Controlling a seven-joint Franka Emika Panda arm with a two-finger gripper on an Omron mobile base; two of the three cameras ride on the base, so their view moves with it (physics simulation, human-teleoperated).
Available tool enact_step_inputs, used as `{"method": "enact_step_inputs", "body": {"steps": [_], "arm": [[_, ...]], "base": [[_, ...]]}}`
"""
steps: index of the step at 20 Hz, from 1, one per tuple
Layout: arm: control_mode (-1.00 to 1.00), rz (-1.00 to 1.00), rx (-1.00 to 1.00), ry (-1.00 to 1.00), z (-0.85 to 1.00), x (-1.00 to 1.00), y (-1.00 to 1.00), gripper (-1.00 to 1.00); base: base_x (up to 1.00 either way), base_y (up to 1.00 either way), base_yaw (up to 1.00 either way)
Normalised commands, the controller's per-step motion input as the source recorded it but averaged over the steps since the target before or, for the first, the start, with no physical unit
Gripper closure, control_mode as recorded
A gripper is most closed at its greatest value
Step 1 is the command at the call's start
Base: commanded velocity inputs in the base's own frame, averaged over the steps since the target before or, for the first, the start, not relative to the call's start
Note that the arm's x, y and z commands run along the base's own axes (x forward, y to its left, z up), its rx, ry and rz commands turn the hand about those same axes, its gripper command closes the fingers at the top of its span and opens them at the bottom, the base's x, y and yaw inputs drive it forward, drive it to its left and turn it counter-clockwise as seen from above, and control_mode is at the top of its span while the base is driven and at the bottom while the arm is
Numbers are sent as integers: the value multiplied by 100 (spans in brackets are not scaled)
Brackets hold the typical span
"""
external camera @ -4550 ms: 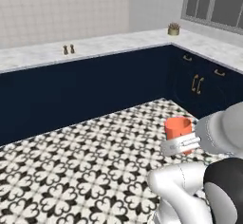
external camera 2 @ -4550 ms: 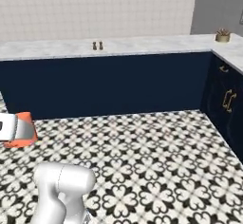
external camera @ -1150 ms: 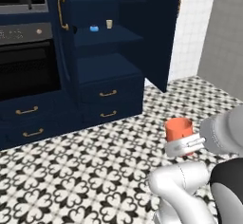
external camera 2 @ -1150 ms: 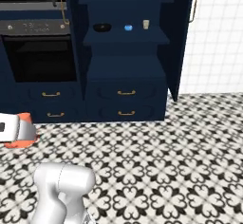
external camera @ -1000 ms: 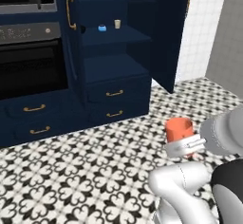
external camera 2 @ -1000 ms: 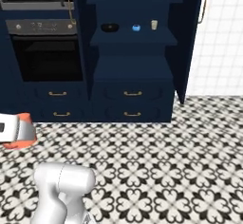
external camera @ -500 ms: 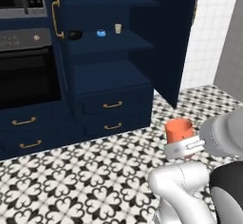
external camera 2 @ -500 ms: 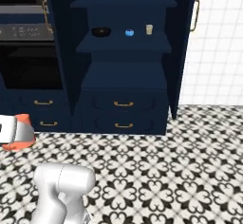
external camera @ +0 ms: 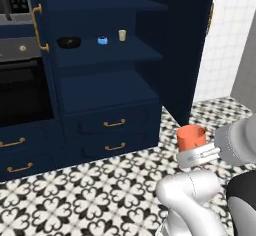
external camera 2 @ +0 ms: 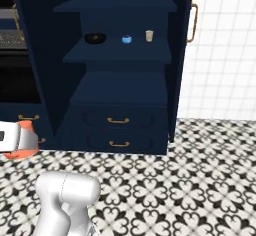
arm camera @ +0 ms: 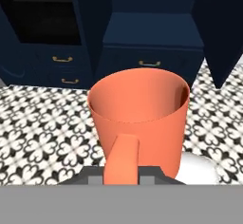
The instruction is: Gather all objects into one cabinet and sort the glasses and bowls to opposite sides.
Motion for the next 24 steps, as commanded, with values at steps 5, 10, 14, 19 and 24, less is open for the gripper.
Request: {"method": "enact_step_inputs", "body": {"steps": [5,10,14,19,24], "arm": [[100,0,0,0,0,0,0,100],[100,0,0,0,0,0,0,100],[100,0,0,0,0,0,0,100],[100,0,0,0,0,0,0,100],[100,0,0,0,0,0,0,100]], "base": [[100,6,10],[100,-18,3],[100,-31,7],[98,-38,5],[86,-59,1]]}}
